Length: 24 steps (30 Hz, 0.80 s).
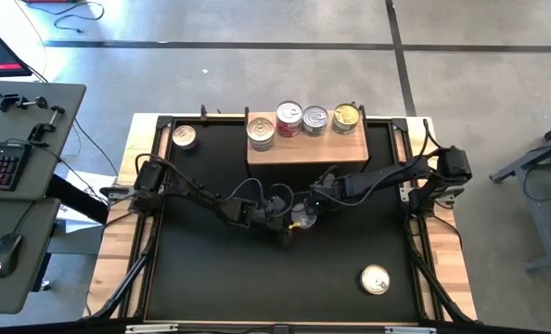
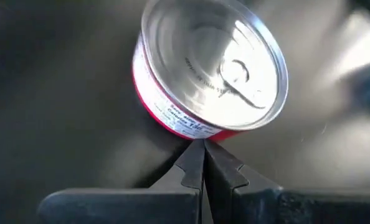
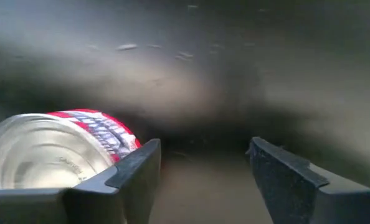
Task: Stack canned seafood by type on shelf
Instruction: Stack the red tuna can on top of the red tuna can on the shelf
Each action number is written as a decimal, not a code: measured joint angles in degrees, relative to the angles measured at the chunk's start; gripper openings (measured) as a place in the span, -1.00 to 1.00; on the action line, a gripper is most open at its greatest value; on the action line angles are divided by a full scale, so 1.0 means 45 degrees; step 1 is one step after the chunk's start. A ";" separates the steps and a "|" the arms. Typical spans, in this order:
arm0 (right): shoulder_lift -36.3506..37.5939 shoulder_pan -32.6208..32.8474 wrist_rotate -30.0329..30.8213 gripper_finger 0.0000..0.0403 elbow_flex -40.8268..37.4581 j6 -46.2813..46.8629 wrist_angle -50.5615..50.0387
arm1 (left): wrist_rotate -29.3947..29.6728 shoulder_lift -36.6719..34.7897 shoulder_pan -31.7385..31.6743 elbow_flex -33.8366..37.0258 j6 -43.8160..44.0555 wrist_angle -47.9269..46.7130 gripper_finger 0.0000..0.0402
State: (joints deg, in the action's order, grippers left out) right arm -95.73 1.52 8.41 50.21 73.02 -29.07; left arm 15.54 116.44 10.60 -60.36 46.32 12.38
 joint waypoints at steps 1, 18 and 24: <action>-0.0111 0.0066 -0.0051 0.17 0.0011 0.0004 0.0223 | -0.0070 0.0076 0.0055 0.0000 0.0108 0.0067 -1.00; 0.0726 0.1732 0.0005 0.17 0.1612 0.0157 -0.0543 | -0.0104 -0.0013 0.0373 -0.0049 -0.0671 -0.1455 -1.00; 0.0830 0.2351 0.0219 0.17 0.2298 0.0551 -0.0186 | 0.0041 0.0016 0.0432 -0.0039 -0.0859 -0.1493 -1.00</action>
State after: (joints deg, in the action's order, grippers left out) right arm -92.00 12.10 9.40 60.56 75.51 -29.91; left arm 15.73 116.51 12.54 -60.53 42.45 5.67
